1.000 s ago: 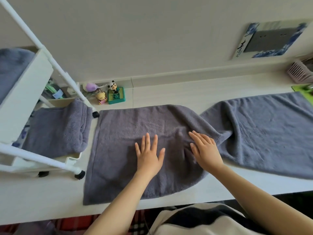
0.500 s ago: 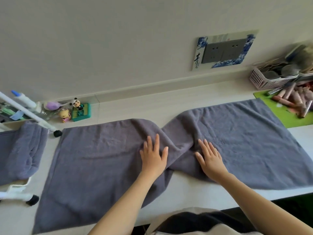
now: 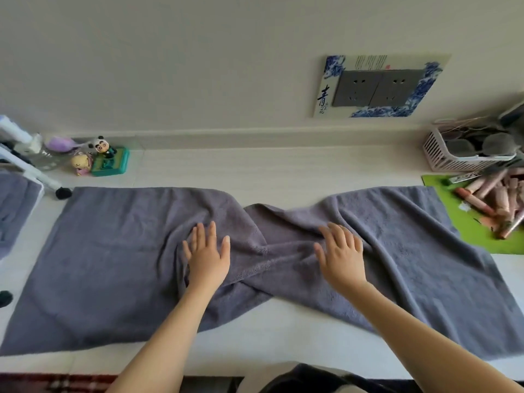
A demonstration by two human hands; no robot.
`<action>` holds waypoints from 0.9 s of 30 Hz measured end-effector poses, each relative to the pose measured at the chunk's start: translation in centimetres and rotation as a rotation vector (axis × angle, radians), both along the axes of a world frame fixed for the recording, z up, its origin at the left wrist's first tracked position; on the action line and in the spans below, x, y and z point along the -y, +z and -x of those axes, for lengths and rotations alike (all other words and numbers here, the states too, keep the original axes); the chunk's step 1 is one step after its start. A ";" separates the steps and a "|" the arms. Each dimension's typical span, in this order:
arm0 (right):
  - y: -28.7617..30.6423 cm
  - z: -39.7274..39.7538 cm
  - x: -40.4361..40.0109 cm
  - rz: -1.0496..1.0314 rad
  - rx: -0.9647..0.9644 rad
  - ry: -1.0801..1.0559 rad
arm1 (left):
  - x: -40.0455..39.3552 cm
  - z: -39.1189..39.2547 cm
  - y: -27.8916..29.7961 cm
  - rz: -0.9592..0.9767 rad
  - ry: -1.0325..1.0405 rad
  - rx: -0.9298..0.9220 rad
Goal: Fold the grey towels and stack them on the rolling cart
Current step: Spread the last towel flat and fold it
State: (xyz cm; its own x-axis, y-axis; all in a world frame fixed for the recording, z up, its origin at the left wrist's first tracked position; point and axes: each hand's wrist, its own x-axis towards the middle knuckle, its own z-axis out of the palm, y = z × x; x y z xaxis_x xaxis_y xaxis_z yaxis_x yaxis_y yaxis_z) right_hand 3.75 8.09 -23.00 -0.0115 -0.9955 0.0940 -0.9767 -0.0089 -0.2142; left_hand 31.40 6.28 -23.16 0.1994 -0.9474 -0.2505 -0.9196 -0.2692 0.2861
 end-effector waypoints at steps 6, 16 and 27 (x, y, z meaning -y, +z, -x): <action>0.3 -3.5 6.0 -0.226 0.072 0.291 | 2.4 0.5 0.1 -0.006 -0.047 0.026; -1.9 0.4 11.1 -0.465 0.116 0.020 | 4.6 -0.5 -1.7 -0.153 0.010 0.094; -2.8 -1.8 11.1 -0.261 -0.122 0.425 | 7.7 0.1 -2.7 -0.105 -0.038 0.199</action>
State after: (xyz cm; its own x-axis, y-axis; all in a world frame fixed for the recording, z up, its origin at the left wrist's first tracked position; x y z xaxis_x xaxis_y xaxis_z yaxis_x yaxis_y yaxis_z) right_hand 5.59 -3.01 -25.75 0.3949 -0.9003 -0.1827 -0.9165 -0.3723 -0.1465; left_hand 31.29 -1.38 -25.91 0.2195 -0.9258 -0.3078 -0.9651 -0.2522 0.0701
